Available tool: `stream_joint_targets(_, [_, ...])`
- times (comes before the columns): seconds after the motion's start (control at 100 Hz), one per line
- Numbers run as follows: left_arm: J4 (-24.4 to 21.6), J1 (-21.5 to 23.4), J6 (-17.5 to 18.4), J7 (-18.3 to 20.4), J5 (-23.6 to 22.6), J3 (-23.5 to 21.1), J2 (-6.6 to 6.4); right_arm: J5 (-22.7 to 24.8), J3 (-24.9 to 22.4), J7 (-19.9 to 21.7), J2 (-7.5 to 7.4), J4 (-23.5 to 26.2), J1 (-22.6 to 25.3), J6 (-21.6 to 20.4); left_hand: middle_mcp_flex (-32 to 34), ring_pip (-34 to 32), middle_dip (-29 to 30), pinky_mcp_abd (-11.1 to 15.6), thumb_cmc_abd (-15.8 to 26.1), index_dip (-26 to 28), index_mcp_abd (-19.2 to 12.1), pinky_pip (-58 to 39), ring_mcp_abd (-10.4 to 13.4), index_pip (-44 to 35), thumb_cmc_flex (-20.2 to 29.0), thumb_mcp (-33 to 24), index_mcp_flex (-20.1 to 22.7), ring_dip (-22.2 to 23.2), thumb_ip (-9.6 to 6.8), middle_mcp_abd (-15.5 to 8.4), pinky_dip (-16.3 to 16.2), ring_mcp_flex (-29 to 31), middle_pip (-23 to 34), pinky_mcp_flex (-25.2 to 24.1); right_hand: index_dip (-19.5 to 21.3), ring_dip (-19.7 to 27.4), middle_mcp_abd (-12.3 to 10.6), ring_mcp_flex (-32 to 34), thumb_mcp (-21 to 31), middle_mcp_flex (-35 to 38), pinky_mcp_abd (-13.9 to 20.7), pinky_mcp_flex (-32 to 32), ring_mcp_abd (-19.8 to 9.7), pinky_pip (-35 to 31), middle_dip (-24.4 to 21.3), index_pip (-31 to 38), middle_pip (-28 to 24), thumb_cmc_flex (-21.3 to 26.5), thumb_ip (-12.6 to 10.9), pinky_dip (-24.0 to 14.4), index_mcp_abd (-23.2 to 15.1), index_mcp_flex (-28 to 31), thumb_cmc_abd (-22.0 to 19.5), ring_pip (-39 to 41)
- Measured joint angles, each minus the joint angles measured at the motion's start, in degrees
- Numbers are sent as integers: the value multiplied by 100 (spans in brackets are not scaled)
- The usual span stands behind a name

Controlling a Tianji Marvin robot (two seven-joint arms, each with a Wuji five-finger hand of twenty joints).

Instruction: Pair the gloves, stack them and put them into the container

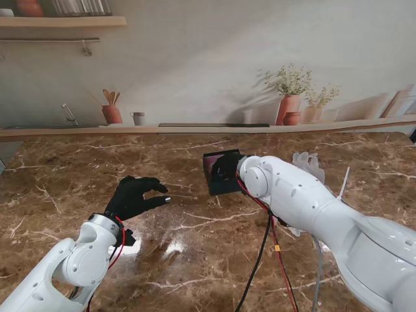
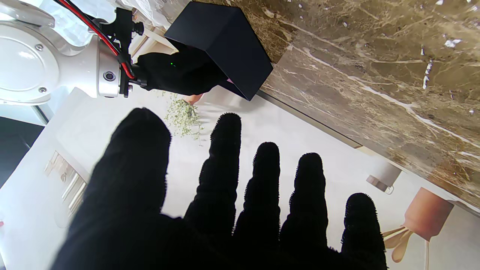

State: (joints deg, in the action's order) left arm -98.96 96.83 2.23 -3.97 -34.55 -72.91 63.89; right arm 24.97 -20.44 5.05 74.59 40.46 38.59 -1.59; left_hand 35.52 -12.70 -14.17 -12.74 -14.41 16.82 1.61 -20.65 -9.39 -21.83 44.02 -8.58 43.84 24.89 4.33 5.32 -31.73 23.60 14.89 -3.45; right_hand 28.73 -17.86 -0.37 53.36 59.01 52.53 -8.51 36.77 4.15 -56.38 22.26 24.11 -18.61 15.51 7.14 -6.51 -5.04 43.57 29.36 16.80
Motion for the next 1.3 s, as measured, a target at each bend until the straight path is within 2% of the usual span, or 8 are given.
stream_joint_targets(0.17, [2, -1, -1, 5, -1, -1, 0, 83, -90, -31, -36, 82, 44, 16, 0, 0, 0, 0, 0, 0, 0, 0, 0, 0, 0, 0, 0, 0, 0, 0, -4, 0, -1, 0, 0, 0, -4, -38, -83, -73, -55, -62, 1, 0, 0, -51, -3, 10, -23, 2, 0, -54, 0, 0])
stream_joint_targets(0.46, [8, -3, 6, -5, -10, -8, 0, 290, -337, 1, -260, 619, 155, 242, 0, 0, 0, 0, 0, 0, 0, 0, 0, 0, 0, -1, 0, 0, 0, 0, -9, 0, -1, -1, 0, 0, -90, -46, -180, -138, -72, -64, 13, -19, -52, -63, 72, 11, -68, 2, 5, -62, 10, 0])
stream_joint_targets(0.66, [17, -8, 40, -15, -13, -14, 0, 420, -708, 3, -407, 1047, 307, 397, 0, 0, 0, 0, 0, 0, -1, 0, 0, 0, 0, -1, 0, 0, 0, 0, -41, 0, -5, -1, 0, 0, -111, -46, -255, -138, -74, -68, 23, -88, -52, -120, 75, 11, -68, -5, 2, -120, 12, 0])
stream_joint_targets(0.82, [24, -13, 64, -25, -14, -20, 1, 611, -1355, 60, -619, 1807, 678, 564, 0, 0, 0, 0, 0, 0, -1, 0, 0, 0, 0, -2, 0, 0, 0, 0, -61, 0, -5, 0, 0, 0, -128, -46, -361, -138, -119, -70, 97, -90, -52, -123, 141, 11, -68, -91, 1, -120, 12, 0])
stream_joint_targets(0.97, [68, -51, 116, -53, 15, 1, 2, 1061, -2182, 49, -801, 2658, 1255, 627, 0, 0, 0, 5, 0, 0, -1, -66, 0, 0, 0, -5, 0, 0, 0, 0, -151, 0, -6, 1, 0, 0, -131, -46, -407, -138, -121, -70, 97, -90, -54, -127, 150, 11, -68, -136, -2, -120, 12, 0])
stream_joint_targets(1.05, [114, -93, 190, -72, 65, 31, 3, 1371, -2681, 56, -903, 3182, 1659, 634, 0, 0, 0, 165, 0, 0, -1, -311, 0, 0, 0, -92, 0, 0, 0, 0, -142, 0, -5, 7, 0, 0, -133, -48, -416, -164, -123, -121, 96, -90, -55, -130, 213, 11, -68, -137, -31, -120, 12, -37])
stream_joint_targets(1.2, [178, -170, 323, -99, 143, 91, 10, 1871, -3726, 84, -1048, 4197, 2611, 616, 0, 0, 0, 422, -1, -73, -1, -784, 0, 168, 0, -182, -4, 0, 0, 0, 173, -1, -6, 84, 0, 0, -134, -114, -508, -216, -130, -199, 98, -90, -121, -191, 256, 11, -68, -141, -56, -120, 12, -62])
stream_joint_targets(1.3, [208, -205, 375, -130, 187, 123, 20, 2187, -4289, 55, -1128, 4704, 3240, 555, -28, 0, 13, 591, -1, -289, 1, -851, 0, 421, -1, -182, -212, -49, 0, 0, 598, -4, -5, 94, 0, 0, -134, -115, -526, -216, -115, -223, 98, -90, -125, -197, 287, 11, -68, -209, -56, -120, 13, -64])
